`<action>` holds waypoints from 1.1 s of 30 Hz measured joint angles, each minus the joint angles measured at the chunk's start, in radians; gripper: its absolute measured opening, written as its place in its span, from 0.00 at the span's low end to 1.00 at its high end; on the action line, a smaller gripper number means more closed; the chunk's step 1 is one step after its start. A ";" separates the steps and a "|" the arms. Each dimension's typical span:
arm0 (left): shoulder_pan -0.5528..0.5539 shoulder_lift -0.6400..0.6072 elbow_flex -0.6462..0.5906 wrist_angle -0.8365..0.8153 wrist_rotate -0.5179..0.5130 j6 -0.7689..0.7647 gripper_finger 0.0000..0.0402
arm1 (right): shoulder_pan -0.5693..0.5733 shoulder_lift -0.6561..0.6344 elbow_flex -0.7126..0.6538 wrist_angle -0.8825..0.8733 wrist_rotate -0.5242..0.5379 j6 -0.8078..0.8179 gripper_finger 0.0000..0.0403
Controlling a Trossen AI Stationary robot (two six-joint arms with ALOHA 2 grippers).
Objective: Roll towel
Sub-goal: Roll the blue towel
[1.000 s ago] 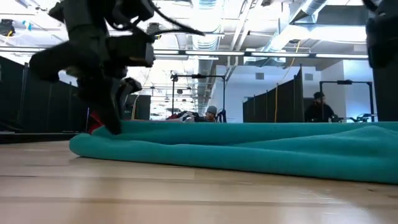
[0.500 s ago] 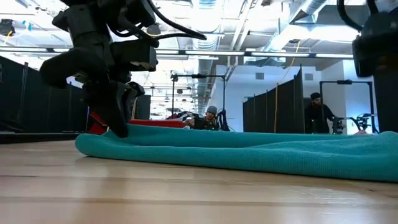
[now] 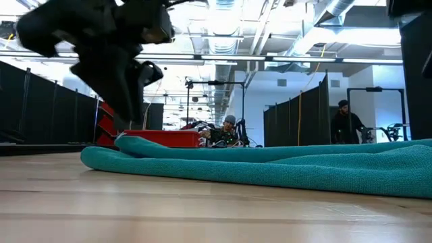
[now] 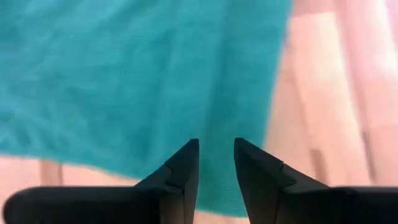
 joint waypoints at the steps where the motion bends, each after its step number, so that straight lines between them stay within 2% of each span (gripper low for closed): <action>1: -0.010 0.001 -0.002 0.003 0.000 0.006 0.21 | 0.000 0.025 0.000 0.006 -0.001 -0.001 0.18; 6: -0.027 0.019 -0.057 0.062 0.000 -0.003 0.20 | -0.006 0.151 -0.001 0.027 -0.048 0.013 0.18; 12: -0.008 0.037 -0.118 0.167 -0.004 -0.020 0.20 | 0.004 0.207 -0.001 0.032 -0.067 0.032 0.18; 18: -0.007 0.036 -0.216 0.274 -0.013 -0.027 0.20 | 0.049 0.191 0.001 -0.146 -0.066 0.127 0.18; 24: -0.007 0.030 -0.308 0.359 -0.026 -0.088 0.20 | 0.067 0.172 -0.001 -0.162 -0.065 0.142 0.18; 33: -0.008 0.030 -0.311 0.330 -0.060 -0.103 0.20 | 0.146 0.091 -0.002 -0.388 -0.070 0.258 0.18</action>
